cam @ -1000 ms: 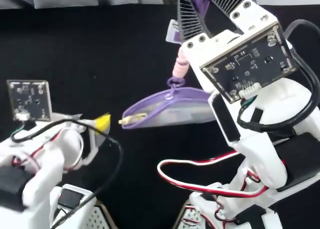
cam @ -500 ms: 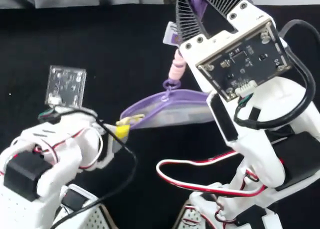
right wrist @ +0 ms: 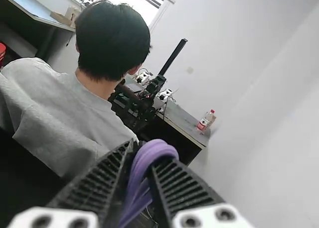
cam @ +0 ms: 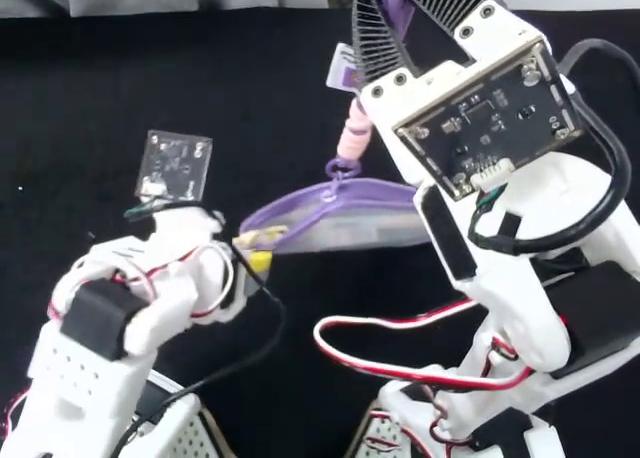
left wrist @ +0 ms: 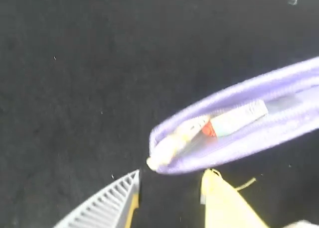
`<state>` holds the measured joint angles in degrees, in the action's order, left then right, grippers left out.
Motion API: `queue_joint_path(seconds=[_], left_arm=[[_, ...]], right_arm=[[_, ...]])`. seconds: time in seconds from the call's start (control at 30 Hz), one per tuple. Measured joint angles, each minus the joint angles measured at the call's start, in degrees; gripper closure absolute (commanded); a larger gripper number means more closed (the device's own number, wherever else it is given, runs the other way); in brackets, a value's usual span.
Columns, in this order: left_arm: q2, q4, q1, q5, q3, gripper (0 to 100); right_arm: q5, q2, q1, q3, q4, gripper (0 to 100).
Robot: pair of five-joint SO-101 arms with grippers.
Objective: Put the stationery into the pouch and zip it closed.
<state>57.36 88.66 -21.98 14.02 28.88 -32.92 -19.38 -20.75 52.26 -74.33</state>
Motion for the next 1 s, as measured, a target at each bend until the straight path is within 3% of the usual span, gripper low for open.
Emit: queue_joint_path(seconds=[0.5,1.0], left_arm=[[0.88,-3.52,0.00,0.00,2.20,80],[21.19,-14.59,0.09,0.00,17.58,79]], right_arm=[[0.00,0.00,0.00,0.00,0.00,98.7],[0.00,0.00,0.00,0.00,0.00,98.7]])
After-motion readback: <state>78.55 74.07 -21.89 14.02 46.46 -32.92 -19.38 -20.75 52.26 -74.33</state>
